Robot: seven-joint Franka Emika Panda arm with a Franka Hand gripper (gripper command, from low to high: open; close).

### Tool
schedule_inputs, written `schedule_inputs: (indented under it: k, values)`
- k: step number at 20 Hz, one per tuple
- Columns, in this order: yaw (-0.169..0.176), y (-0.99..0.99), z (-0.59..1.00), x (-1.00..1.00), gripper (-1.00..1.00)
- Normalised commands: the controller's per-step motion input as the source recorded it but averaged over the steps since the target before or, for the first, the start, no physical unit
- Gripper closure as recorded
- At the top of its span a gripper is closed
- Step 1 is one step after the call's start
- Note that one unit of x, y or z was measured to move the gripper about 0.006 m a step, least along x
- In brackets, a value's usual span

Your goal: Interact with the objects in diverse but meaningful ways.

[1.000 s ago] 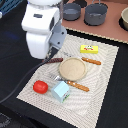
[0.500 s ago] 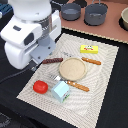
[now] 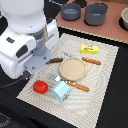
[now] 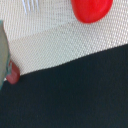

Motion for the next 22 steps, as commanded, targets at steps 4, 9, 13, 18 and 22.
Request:
schedule_inputs:
  k: [4,9,13,18,22]
  values:
    - [0.031,-0.27,-0.12,0.43,-1.0]
    - [0.024,-0.42,-0.21,0.3,-1.0]
    - [0.045,-0.53,-0.31,0.2,-1.0]
    - [0.042,-0.48,-0.3,0.16,-1.0]
    - [0.046,-0.31,-0.32,0.02,-1.0]
